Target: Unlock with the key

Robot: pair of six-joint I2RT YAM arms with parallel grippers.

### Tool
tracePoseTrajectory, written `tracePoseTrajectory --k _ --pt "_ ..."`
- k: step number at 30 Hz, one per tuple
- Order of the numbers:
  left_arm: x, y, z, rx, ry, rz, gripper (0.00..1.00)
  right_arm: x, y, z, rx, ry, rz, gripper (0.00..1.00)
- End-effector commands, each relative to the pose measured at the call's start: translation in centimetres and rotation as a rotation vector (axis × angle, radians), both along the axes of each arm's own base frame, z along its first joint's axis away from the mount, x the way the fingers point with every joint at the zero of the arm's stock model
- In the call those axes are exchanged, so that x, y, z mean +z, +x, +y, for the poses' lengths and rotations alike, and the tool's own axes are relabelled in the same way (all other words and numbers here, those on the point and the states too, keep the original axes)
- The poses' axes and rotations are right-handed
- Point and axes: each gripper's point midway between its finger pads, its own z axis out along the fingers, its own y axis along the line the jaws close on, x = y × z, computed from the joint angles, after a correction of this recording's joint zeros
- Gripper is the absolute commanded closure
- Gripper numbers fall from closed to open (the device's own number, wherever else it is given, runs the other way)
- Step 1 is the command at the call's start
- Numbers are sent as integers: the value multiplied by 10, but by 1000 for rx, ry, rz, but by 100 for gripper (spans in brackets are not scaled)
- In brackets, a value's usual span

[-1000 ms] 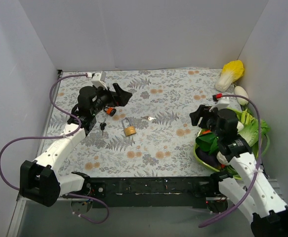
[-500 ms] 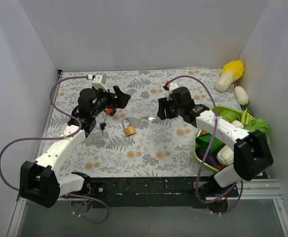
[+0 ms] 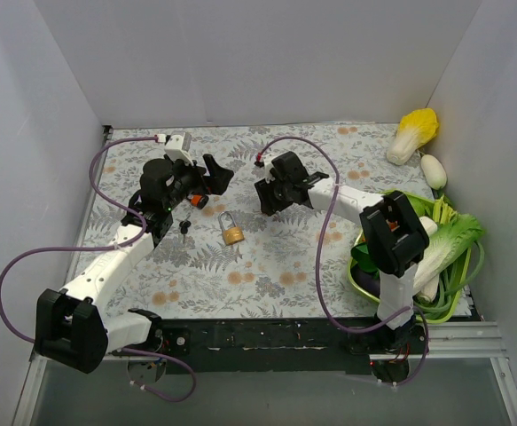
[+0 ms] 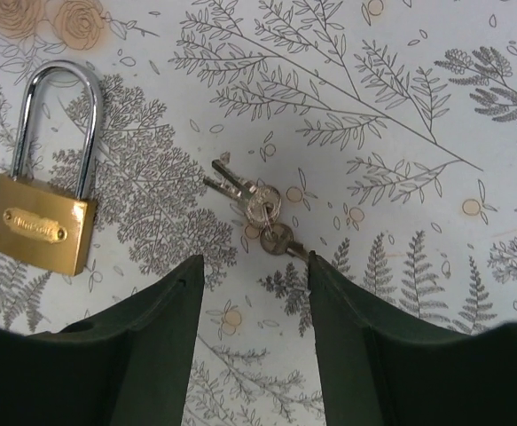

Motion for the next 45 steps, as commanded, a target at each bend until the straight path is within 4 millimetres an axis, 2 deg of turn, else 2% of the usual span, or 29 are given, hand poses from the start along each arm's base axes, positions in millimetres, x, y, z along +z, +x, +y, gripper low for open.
tracePoseTrajectory --k 1,2,8,16,20,25,28,29,30,34,35,37,38,39,40,41,45 --pt "5 4 3 15 18 -21 2 13 15 24 67 29 -56 44" --pt "5 4 4 16 20 -19 2 5 16 25 70 14 -49 47" --pt "4 6 4 19 30 -16 2 -11 26 24 61 -55 -73 54" --pt "4 6 2 8 30 -15 2 -21 30 16 42 -118 -99 58" --pt "5 5 1 1 28 -18 2 -25 31 16 43 -125 -100 68" --pt "6 3 -2 -22 22 -20 2 -31 29 19 65 -129 -79 68" --pt "6 3 -2 -23 20 -19 2 -34 29 18 65 -133 -75 80" --pt "9 2 -3 -26 19 -26 2 -33 26 23 86 -115 -61 92" --pt "9 2 -2 -24 18 -25 2 -32 23 23 87 -115 -47 98" --pt "18 -4 -4 -44 7 -48 2 -18 9 23 98 -67 -19 99" --pt "20 -6 -5 -51 4 -55 2 -2 6 24 101 -37 -36 99" --pt "27 -12 -6 -69 -7 -70 2 4 -5 17 93 -23 -26 99" --pt "30 -18 -11 -106 -17 -76 2 25 -10 16 93 9 -51 99" --pt "32 -22 -13 -132 -21 -79 2 32 -15 15 77 34 -44 99" --pt "36 -29 -16 -161 -29 -88 2 40 -21 14 71 60 -44 99" --pt "36 -42 -25 -238 -37 -84 2 50 -37 9 82 93 -39 99" --pt "27 -84 -36 -405 -65 -71 2 73 -76 -4 85 180 -30 99"
